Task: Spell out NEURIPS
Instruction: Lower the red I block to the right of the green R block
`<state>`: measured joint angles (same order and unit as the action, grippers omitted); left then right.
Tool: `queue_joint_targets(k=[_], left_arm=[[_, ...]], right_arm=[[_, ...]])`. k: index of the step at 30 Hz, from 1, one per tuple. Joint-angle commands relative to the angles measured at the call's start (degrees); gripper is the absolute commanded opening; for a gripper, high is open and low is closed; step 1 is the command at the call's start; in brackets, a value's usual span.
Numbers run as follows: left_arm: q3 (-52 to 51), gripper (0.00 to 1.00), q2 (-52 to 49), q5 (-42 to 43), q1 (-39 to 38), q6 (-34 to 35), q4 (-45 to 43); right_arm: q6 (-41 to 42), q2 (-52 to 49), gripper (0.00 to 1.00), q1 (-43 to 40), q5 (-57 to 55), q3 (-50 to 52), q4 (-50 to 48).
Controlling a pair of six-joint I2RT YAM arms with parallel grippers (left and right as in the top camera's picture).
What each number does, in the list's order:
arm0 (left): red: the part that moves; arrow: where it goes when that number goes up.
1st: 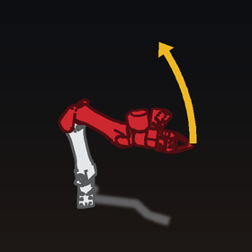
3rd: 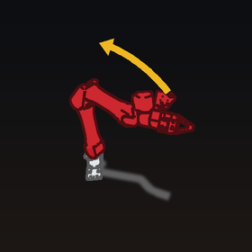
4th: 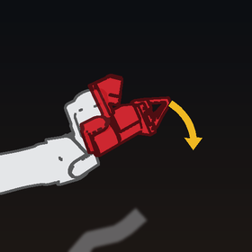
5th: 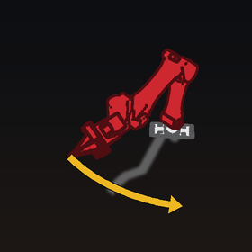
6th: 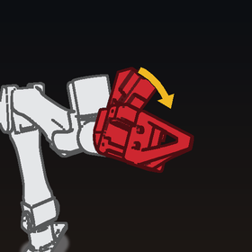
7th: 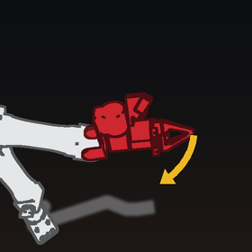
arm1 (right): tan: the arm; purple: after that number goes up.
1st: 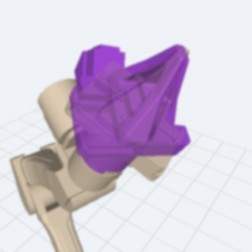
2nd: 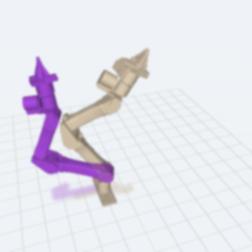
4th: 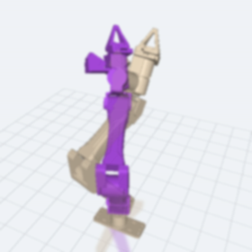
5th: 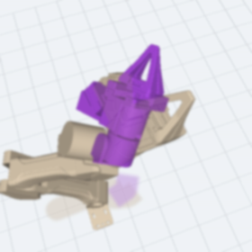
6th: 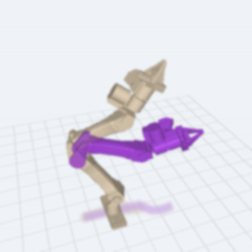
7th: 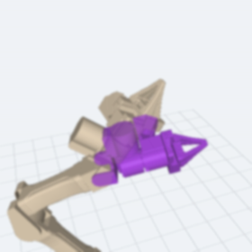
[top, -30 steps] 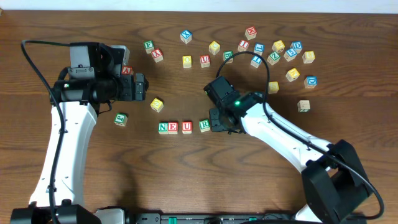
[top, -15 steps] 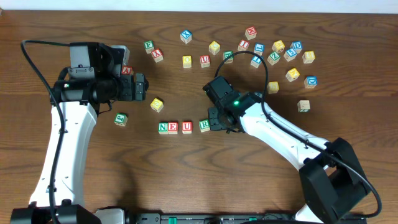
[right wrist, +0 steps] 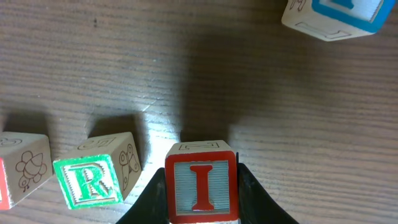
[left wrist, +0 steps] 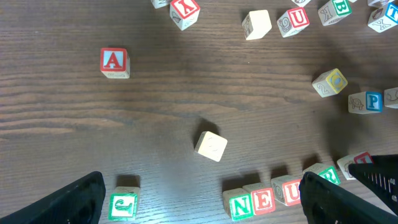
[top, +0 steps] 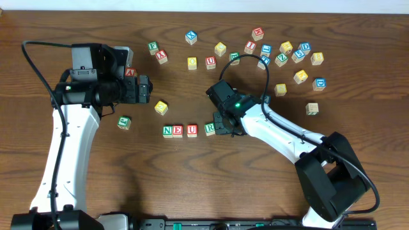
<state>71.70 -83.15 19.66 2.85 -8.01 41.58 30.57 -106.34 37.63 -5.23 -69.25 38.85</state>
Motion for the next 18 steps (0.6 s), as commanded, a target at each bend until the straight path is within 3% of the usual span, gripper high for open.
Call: queue_joint_targets(k=[1, 18], left_arm=[[1.3, 0.98, -0.1, 0.9, 0.1, -1.2, 0.0], [1.3, 0.98, -0.1, 0.9, 0.1, -1.2, 0.0]], right_arm=[[0.0, -0.4, 0.08, 0.0, -1.7, 0.0, -0.6], [-0.6, -1.7, 0.07, 3.7, -2.4, 0.0, -4.0]])
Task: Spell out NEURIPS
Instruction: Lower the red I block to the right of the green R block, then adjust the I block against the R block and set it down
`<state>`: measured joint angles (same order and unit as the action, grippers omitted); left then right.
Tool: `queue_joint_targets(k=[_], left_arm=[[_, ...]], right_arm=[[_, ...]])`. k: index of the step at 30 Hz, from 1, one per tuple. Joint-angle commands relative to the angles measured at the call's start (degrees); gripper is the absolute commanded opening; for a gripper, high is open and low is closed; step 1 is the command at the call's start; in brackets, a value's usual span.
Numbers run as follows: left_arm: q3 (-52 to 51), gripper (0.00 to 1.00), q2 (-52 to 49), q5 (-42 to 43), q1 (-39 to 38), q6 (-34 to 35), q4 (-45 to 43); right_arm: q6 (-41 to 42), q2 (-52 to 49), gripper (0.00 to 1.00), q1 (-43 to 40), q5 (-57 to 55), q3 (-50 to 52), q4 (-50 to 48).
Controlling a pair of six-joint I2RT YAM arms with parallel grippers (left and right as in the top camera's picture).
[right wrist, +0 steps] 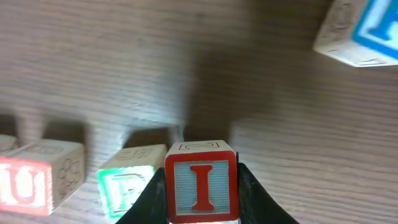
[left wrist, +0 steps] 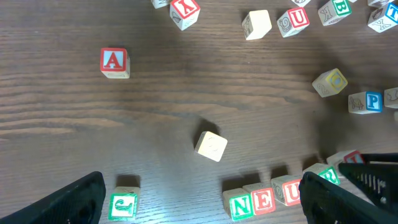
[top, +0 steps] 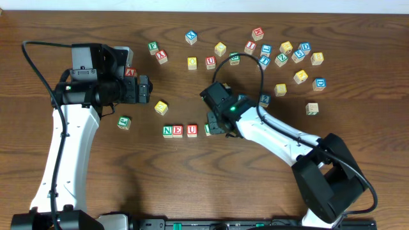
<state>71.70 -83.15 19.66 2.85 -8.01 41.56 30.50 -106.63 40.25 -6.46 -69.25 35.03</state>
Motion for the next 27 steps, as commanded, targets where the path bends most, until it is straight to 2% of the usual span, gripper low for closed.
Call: queue_joint_targets(k=[1, 27], left_arm=[[1.3, 0.98, -0.1, 0.9, 0.1, -1.2, 0.0], [1.3, 0.98, -0.1, 0.9, 0.1, -1.2, 0.0]], right_arm=[[-0.5, -1.7, 0.07, 1.2, -1.1, 0.0, -0.1], [3.8, -1.8, 0.06, 4.4, 0.6, 0.0, 0.1]])
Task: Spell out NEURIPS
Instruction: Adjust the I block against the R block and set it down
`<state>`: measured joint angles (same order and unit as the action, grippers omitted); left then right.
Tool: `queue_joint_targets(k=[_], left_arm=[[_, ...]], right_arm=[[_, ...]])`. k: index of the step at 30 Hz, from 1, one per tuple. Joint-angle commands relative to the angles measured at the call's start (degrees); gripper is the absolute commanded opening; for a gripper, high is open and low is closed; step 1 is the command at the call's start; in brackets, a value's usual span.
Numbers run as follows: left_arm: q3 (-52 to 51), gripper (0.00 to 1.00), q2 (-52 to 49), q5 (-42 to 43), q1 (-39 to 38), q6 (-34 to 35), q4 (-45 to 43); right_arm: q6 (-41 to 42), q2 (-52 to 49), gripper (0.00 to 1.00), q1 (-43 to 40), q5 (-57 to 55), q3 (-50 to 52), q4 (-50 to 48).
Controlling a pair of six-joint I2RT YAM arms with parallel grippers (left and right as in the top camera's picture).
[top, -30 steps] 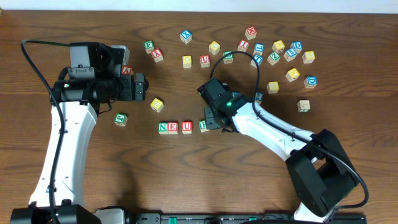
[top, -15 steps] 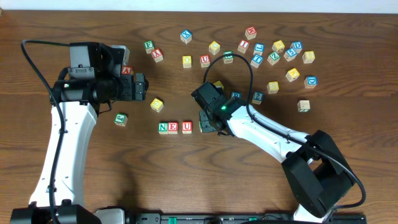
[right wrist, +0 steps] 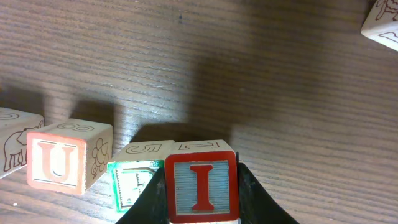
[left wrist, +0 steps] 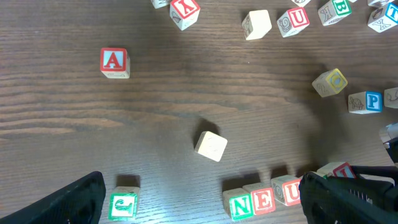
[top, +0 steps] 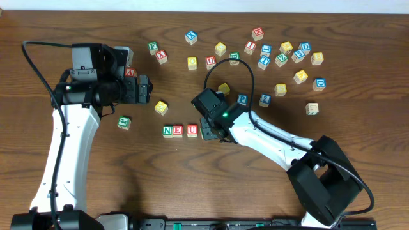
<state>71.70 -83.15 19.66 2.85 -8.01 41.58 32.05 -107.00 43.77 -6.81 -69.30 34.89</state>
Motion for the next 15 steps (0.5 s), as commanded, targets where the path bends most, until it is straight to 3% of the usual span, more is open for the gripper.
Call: queue_joint_targets(k=[1, 15], left_arm=[[1.3, 0.98, -0.1, 0.9, 0.1, -1.2, 0.0], [1.3, 0.98, -0.1, 0.9, 0.1, -1.2, 0.0]], right_arm=[[2.7, -1.4, 0.06, 0.9, 0.9, 0.1, 0.2], [7.6, -1.4, 0.04, 1.0, -0.8, 0.1, 0.2]])
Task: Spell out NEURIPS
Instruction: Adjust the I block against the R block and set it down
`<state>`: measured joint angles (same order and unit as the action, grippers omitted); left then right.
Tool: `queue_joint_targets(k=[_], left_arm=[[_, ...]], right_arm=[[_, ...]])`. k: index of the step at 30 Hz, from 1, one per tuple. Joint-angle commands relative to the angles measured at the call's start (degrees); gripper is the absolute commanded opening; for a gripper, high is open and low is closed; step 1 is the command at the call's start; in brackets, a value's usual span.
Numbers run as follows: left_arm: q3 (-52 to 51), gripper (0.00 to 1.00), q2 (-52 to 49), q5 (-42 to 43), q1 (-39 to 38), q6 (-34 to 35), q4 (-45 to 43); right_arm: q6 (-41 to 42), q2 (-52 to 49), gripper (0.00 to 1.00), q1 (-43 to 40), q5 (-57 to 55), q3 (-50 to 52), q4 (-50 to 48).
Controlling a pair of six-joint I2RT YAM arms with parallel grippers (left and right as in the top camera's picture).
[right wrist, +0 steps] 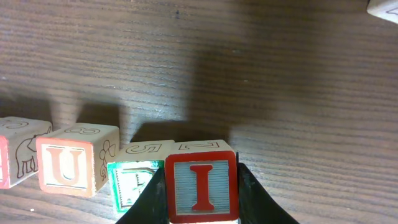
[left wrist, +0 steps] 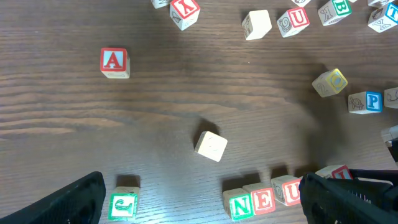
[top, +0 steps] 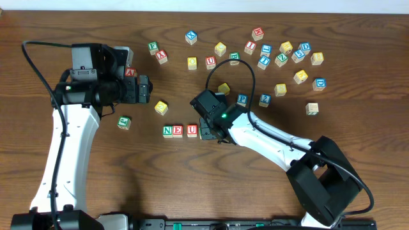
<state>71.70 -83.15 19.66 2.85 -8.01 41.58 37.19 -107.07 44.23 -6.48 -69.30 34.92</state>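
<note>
A row of letter blocks reads N (top: 167,131), E (top: 178,131), U (top: 192,130) on the wooden table; the green R (right wrist: 132,185) sits right of the U, half hidden behind the held block. My right gripper (right wrist: 201,190) is shut on the red I block (right wrist: 201,182), pressed against the R's right side. The blue P block (top: 242,99) lies above and to the right. My left gripper (left wrist: 202,199) hangs open high over the table's left part, holding nothing.
Loose letter blocks are scattered along the far edge (top: 281,54). A red A (left wrist: 114,61), a plain yellow-faced block (left wrist: 211,145) and a green block (left wrist: 124,205) lie left of the row. The table's near half is bare wood (top: 211,185).
My right gripper with the I block has shifted slightly left, so the row sits a little further right in its view. The left arm has not moved.
My right gripper held the I block a gap to the right of the R. It then stood closer, partly over the R. Then it was against the R's right side, where it stays now, shifted slightly left. The left arm stayed still throughout.
</note>
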Motion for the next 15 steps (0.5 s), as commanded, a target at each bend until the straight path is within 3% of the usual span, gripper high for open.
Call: queue_joint_targets(k=[1, 15], left_arm=[[1.3, 0.98, -0.1, 0.9, 0.1, -1.2, 0.0], [1.3, 0.98, -0.1, 0.9, 0.1, -1.2, 0.0]], right_arm=[[2.6, -1.4, 0.04, 0.5, -1.4, 0.1, 0.2], [5.3, -1.4, 0.03, 0.7, -2.8, 0.1, -0.1]])
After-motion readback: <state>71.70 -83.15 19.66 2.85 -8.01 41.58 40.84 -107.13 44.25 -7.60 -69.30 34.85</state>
